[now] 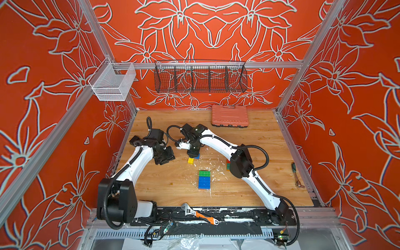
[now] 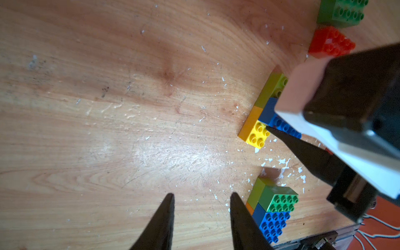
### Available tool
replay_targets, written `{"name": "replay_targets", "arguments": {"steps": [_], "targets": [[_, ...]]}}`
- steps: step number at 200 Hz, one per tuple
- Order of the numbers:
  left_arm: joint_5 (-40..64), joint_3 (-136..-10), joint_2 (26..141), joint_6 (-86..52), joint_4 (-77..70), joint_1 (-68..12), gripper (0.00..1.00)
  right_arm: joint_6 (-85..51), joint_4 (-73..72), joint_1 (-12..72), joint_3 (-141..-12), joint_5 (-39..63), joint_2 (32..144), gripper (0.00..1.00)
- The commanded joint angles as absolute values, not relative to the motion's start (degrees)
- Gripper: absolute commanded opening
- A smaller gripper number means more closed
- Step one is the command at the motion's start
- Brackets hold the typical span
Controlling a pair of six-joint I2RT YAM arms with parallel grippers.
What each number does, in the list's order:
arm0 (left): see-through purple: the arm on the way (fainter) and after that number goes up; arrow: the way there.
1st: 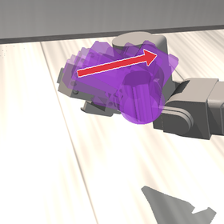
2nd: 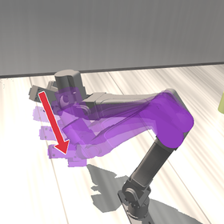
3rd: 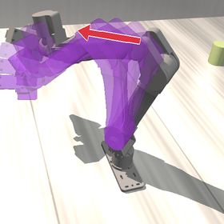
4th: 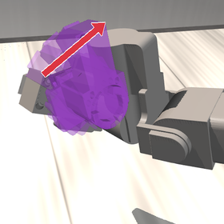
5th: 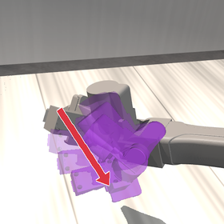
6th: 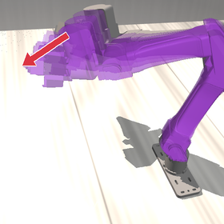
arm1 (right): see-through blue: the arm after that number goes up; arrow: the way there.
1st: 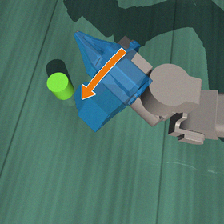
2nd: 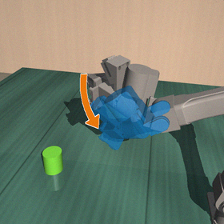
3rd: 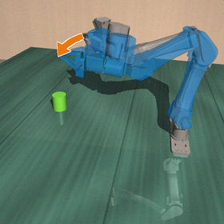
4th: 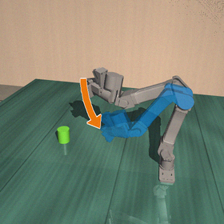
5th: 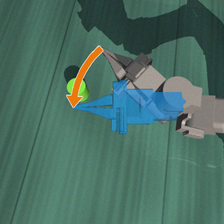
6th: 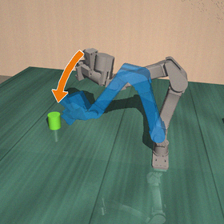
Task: Assemble a rectangle with lego
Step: Assemble the lego brick with the lego brick.
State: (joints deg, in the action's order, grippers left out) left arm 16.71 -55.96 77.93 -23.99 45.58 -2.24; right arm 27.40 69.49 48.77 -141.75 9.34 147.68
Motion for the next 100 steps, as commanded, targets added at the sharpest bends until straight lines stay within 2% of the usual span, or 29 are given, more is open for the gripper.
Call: {"name": "replay_targets", "arguments": {"steps": [1,43,100], "targets": [[17.3,-55.3,76.7,-24.6,45.5,-2.0,0.41,29.1,77.5,49.0,-136.7,6.8,152.9,0.00],[17.6,-54.7,75.9,-25.3,45.5,-2.0,0.41,29.9,76.9,49.1,-131.7,8.0,152.8,0.00],[14.4,-53.2,71.9,-27.9,48.0,-2.4,0.40,30.0,75.7,49.4,-132.5,8.8,150.1,0.00]]}}
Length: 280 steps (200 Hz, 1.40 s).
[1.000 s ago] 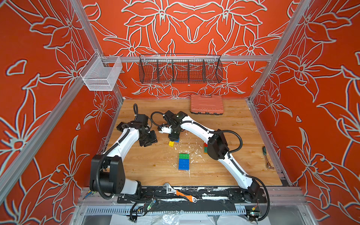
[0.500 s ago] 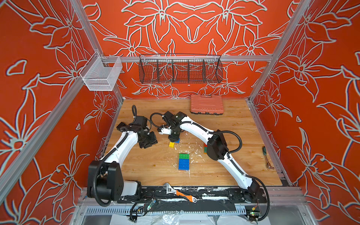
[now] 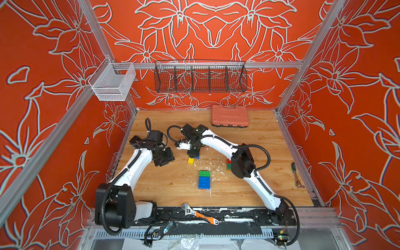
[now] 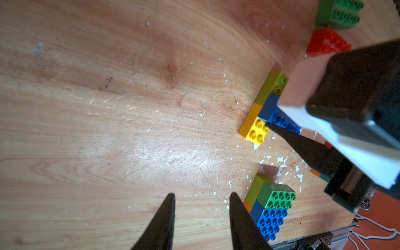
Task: Assemble a rectangle with lego
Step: Assemble the lego brick with the lego brick.
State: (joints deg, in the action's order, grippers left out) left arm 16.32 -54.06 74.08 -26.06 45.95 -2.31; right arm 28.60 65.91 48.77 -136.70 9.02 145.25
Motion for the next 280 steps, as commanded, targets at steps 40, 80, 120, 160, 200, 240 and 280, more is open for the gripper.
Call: {"name": "replay_targets", "arguments": {"steps": [40,80,120,160,200,240,280], "targets": [[15.3,-51.7,72.2,-29.8,46.5,-2.5,0.40,30.7,73.6,49.5,-133.1,8.5,144.5,0.12],[15.0,-51.2,72.7,-30.0,46.1,-2.5,0.40,31.5,69.1,49.9,-129.5,7.4,140.3,0.43],[15.2,-51.1,74.3,-29.7,45.8,-2.8,0.43,30.9,67.9,49.8,-130.8,7.9,139.3,0.55],[14.7,-52.1,77.2,-29.3,44.7,-3.3,0.43,28.6,66.4,49.3,-129.7,9.1,135.4,0.55],[14.5,-52.5,79.9,-29.2,41.9,-3.3,0.43,24.5,61.3,47.8,-122.2,8.9,128.9,0.52],[19.2,-52.8,85.3,-29.2,37.2,-4.0,0.28,21.2,59.2,46.8,-120.6,12.5,128.5,0.23],[19.9,-54.8,90.4,-29.6,34.6,-7.9,0.21,19.9,59.8,46.8,-121.5,12.7,131.2,0.08]]}}
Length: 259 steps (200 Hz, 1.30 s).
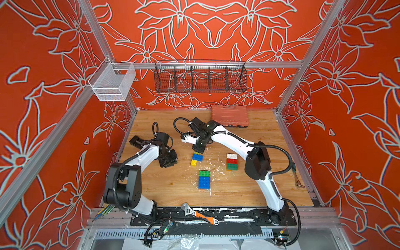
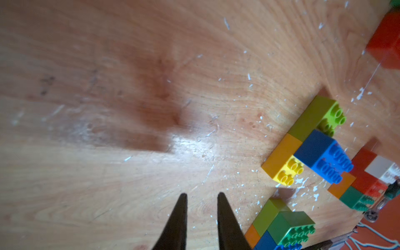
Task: Assemble a rectangle with lego
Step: Adjust the lego brick at the center of the board.
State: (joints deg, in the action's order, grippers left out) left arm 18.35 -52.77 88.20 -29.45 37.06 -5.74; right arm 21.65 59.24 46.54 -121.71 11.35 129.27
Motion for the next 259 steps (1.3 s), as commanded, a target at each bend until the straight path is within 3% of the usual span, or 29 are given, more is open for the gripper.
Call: {"name": "replay_targets", "arguments": {"steps": [1,40,259], "targets": [[19.9,-54.8,90.5,-29.6,34.6,-8.0,0.21,19.8,59.8,46.8,-121.5,12.7,131.3,0.07],[20.0,-55.8,92.4,-30.7,33.1,-9.4,0.21,19.2,59.0,46.9,-121.4,13.6,132.4,0.02],[21.4,-54.3,96.8,-34.3,27.8,-13.2,0.16,19.3,61.3,48.0,-121.4,12.9,134.9,0.03]]}}
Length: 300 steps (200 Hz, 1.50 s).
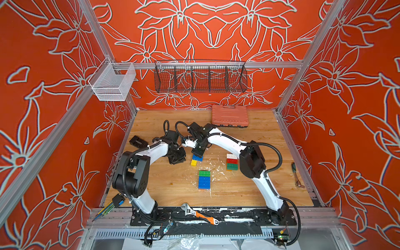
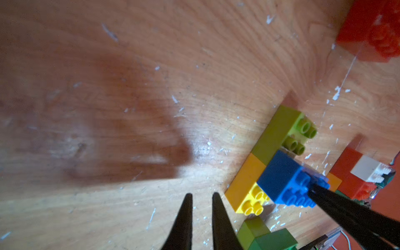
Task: Assemble a rectangle with lego
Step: Adjust the lego brick at the center of the board, then pick up the lego brick from the center of the board.
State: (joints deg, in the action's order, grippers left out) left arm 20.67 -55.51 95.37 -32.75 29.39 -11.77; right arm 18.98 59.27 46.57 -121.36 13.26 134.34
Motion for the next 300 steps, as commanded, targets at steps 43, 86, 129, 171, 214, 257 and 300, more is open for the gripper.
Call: {"name": "replay_targets", "arguments": {"steps": [43,86,129,171,214,257,300], "targets": [[21.3,-54.9,98.8,-35.8,25.6,-15.7,0.16,19.0,62.0,48.1,-126.1,12.6,132.2,0.13],[20.5,-55.4,99.7,-37.4,25.3,-18.5,0.16,17.0,58.0,47.1,-120.7,9.5,127.4,0.19],[20.1,-55.2,99.3,-39.1,24.7,-21.3,0.16,7.6,56.3,42.3,-119.3,7.9,126.3,0.28],[19.3,-55.2,99.6,-41.2,23.9,-23.7,0.15,-2.0,51.3,36.8,-115.9,9.9,123.8,0.39],[14.7,-54.8,94.8,-40.4,29.2,-23.6,0.16,-8.4,50.7,35.4,-117.7,6.0,126.7,0.53],[7.6,-51.5,85.1,-38.9,34.7,-21.6,0.20,-11.3,55.4,35.6,-126.5,5.5,133.7,0.65],[8.7,-49.3,81.7,-35.7,35.7,-17.9,0.21,-14.7,62.0,35.8,-136.0,2.3,141.5,0.74]]}}
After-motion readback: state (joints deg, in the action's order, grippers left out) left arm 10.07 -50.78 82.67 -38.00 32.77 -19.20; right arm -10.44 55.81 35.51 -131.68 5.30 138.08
